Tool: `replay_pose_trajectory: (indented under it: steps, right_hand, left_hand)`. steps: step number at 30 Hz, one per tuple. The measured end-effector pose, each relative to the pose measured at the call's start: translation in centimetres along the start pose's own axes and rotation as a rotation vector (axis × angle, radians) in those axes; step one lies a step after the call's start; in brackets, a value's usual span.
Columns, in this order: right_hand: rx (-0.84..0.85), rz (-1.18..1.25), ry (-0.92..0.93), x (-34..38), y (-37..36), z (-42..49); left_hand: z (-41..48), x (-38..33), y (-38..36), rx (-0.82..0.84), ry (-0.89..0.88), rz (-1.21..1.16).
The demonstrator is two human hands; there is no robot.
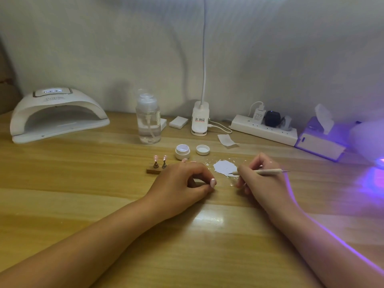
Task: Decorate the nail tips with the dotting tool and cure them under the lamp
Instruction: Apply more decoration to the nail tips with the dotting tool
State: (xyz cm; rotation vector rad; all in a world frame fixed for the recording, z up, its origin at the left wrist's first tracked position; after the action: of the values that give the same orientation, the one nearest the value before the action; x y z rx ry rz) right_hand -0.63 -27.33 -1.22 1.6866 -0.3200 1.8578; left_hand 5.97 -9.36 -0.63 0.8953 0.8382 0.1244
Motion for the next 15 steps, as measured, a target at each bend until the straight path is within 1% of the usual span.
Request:
replay_pose_trajectory:
  steps: [3,7,10,15]
  right_hand:
    - [0.061,-0.049,0.000,-0.13,-0.25,-0.01]
    - [0.016,-0.072,0.004,-0.25,0.03,0.13]
    - [0.034,-0.079,-0.007,-0.41,-0.07,0.16]
    - [0.011,-0.095,0.001,-0.35,-0.03,0.24]
  left_hand:
    - [0.03,-0.04,0.00,0.000,-0.002,0.007]
    - [0.08,-0.06,-0.05,0.005,0.004,0.019]
    - [0.08,-0.12,-0.06,0.005,0.003,0.027]
    - [0.06,-0.09,-0.01,0.012,0.014,0.008]
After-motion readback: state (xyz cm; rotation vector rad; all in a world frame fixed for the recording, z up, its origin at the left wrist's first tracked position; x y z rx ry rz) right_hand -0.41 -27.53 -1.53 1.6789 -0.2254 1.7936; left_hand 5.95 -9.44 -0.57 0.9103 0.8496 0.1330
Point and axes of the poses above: each hand's wrist, its own z-axis towards the middle knuckle, its own y-axis out of the back of the hand, x = y × z, the point moved 3 cm from there along z, towards the middle knuckle, and after that the axes turned 10 degrees about z, right-handed, at the moved point
